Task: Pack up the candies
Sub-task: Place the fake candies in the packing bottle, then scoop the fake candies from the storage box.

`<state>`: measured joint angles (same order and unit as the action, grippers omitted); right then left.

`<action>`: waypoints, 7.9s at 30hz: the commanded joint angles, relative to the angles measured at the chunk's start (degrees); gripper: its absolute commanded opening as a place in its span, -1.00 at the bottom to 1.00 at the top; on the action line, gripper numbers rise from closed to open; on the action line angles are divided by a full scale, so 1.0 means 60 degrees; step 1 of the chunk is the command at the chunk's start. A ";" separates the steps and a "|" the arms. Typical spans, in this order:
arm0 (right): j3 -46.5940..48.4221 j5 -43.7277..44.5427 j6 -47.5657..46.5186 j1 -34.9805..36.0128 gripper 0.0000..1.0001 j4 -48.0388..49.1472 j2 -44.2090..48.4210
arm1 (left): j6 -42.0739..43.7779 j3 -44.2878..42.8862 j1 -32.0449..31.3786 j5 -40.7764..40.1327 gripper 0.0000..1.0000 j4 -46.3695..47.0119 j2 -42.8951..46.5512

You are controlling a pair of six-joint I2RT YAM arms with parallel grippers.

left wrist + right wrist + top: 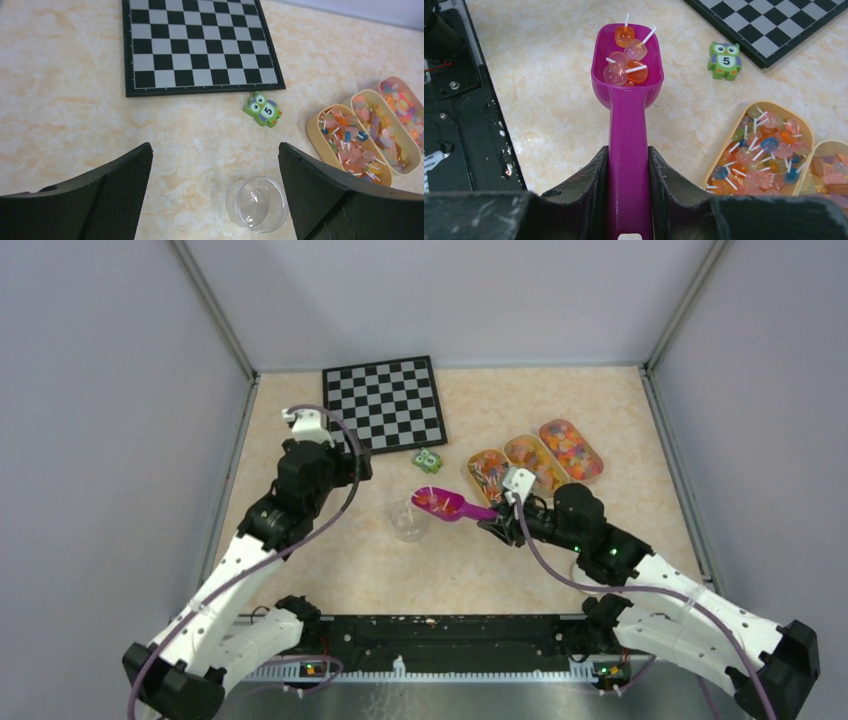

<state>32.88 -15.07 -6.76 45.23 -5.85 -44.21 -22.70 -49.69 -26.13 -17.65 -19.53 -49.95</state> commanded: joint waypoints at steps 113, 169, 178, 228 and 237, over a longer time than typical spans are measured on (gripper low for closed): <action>0.5163 0.3985 -0.1027 -0.1833 -1.00 -0.6631 -0.2406 | -0.0651 -0.5255 -0.0024 0.7445 0.09 0.3185 -1.0230; 0.0219 0.2384 -0.2334 -0.2701 -1.00 -0.1636 -0.1793 | -0.1300 -0.6302 -0.0195 0.9978 -0.37 0.3995 -1.2900; -0.0441 0.2301 -0.1621 -0.2690 -1.00 -0.1034 -0.1651 | -0.1311 -0.6310 -0.0201 1.0014 -0.37 0.3980 -1.2944; -0.3039 0.2293 -0.0660 -0.2591 -1.00 0.2406 0.0748 | -0.1206 -0.6326 -0.0209 0.9962 -0.30 0.3814 -1.2836; -0.3195 0.2415 -0.0588 -0.2559 -1.00 0.2538 0.1138 | -0.1197 -0.6352 -0.0201 0.9970 -0.29 0.3795 -1.2827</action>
<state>13.98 -0.40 -10.41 29.50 5.10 -39.83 -30.50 -86.15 -27.05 41.12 2.50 -127.15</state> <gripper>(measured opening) 0.269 0.354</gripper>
